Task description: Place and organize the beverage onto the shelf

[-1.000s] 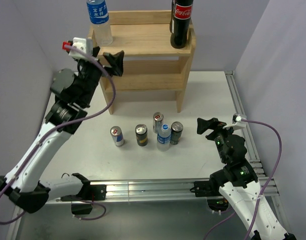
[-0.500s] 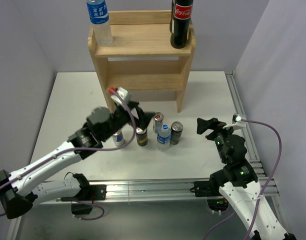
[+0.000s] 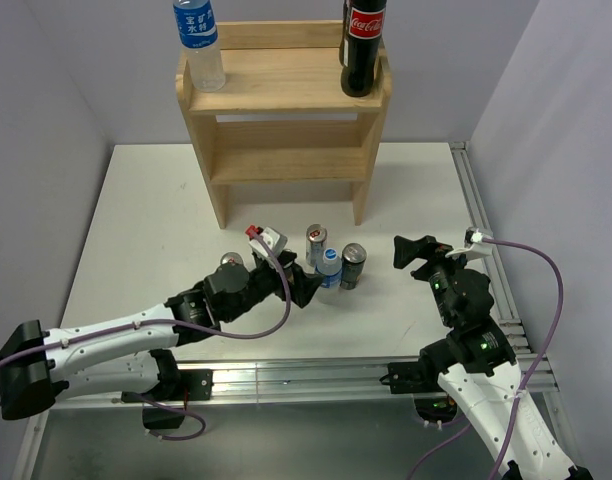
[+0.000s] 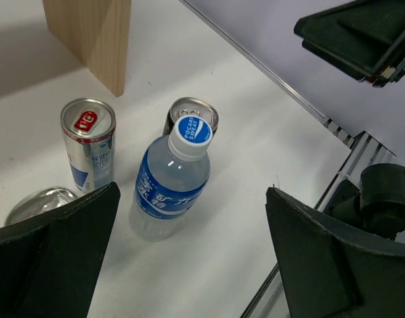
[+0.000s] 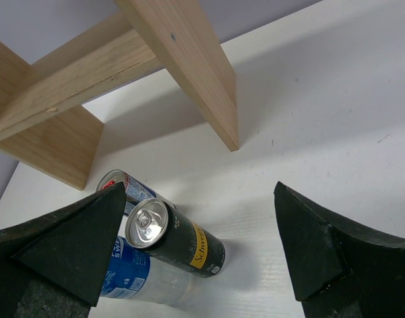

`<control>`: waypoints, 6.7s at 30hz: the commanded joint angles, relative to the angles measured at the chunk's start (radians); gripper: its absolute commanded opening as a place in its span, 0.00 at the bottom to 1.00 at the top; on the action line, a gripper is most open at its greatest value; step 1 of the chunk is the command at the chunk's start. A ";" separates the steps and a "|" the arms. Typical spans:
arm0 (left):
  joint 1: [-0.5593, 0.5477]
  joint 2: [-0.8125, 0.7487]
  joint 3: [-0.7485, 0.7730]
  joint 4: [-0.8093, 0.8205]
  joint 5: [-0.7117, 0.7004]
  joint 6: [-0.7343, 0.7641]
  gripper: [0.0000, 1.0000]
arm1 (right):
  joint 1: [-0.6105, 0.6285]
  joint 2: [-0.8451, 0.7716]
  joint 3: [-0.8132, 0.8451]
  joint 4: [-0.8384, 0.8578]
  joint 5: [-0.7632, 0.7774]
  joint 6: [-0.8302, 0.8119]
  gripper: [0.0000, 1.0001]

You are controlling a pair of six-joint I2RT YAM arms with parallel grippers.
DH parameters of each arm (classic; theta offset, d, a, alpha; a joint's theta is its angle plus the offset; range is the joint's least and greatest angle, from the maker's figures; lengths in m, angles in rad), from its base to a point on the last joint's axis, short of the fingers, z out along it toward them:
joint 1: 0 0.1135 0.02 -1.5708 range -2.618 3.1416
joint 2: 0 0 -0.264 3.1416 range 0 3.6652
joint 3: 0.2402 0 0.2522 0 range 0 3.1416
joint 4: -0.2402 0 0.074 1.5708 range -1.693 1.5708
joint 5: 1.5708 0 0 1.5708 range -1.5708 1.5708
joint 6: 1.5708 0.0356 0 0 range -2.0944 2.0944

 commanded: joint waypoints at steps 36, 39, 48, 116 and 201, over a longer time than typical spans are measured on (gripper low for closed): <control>-0.083 0.582 -0.120 0.666 -0.083 -0.093 0.95 | 0.006 0.030 -0.007 0.029 -0.006 -0.005 1.00; -0.083 0.638 -0.123 0.723 -0.089 -0.100 0.95 | 0.006 0.036 -0.005 0.032 -0.010 -0.005 1.00; -0.083 0.757 -0.052 0.804 -0.126 -0.046 0.93 | 0.006 0.051 -0.004 0.034 -0.024 -0.005 1.00; 0.196 0.464 1.058 -0.243 -0.310 0.417 0.00 | 0.006 0.036 -0.013 0.066 -0.036 0.005 1.00; 0.549 0.872 1.644 -0.349 -0.313 0.433 0.05 | 0.007 0.039 -0.016 0.065 -0.012 0.007 1.00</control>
